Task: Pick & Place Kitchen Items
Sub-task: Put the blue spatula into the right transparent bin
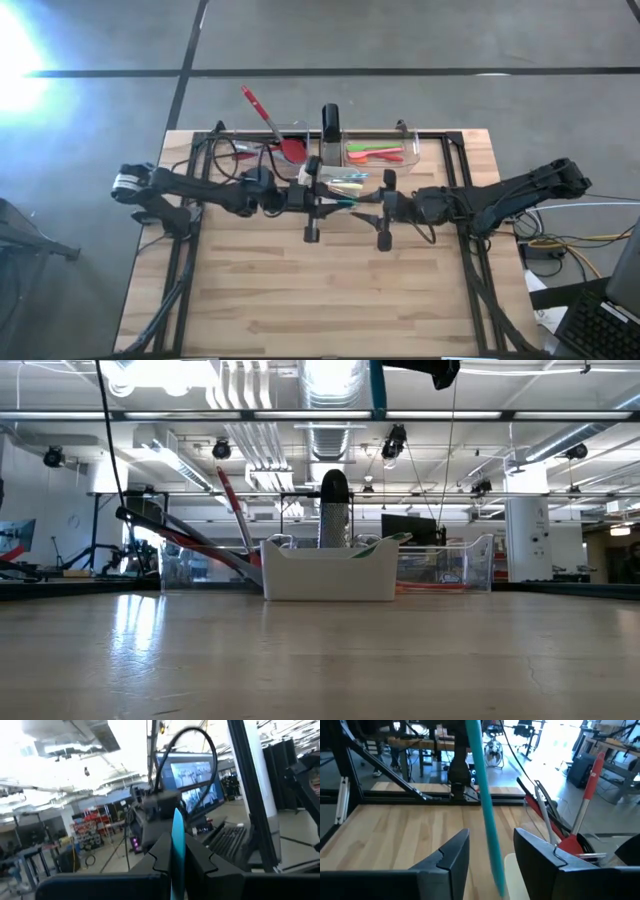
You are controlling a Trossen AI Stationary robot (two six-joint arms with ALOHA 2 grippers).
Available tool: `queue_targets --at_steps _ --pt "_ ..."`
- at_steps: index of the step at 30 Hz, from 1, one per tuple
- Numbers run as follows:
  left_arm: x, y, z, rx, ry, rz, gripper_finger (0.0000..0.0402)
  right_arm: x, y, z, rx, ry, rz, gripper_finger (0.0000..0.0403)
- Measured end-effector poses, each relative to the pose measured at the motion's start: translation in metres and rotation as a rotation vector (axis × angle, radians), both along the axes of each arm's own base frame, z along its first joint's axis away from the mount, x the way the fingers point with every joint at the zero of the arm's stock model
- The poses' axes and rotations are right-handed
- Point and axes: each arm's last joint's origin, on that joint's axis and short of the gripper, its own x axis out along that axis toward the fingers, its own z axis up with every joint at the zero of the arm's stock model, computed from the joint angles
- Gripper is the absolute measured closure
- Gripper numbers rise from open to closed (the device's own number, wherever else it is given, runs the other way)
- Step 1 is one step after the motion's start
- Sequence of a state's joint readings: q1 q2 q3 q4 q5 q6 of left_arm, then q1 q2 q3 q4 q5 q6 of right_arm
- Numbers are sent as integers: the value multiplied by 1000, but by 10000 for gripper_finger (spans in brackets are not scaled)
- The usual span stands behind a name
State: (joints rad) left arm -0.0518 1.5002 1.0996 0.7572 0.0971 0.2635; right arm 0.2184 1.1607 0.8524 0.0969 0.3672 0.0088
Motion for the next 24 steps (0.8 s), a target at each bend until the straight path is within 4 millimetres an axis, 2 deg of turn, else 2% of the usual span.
queue_targets --at_steps 8,11,15,16,21,24 --pt "14 1 11 31 5 -33 378 8 0 -8 3 26 -12 258" --pt "15 1 13 32 13 -33 378 8 -1 -7 7 20 -16 284" --pt "14 1 15 32 11 -27 378 6 -1 -6 0 16 -10 366" --pt "13 2 15 28 11 -27 378 6 -1 -6 -10 18 -7 375" --pt "13 2 14 6 20 -34 373 7 -1 -7 -10 21 -7 382" --pt "13 2 11 7 37 -32 335 6 -1 -7 -12 25 -17 383"
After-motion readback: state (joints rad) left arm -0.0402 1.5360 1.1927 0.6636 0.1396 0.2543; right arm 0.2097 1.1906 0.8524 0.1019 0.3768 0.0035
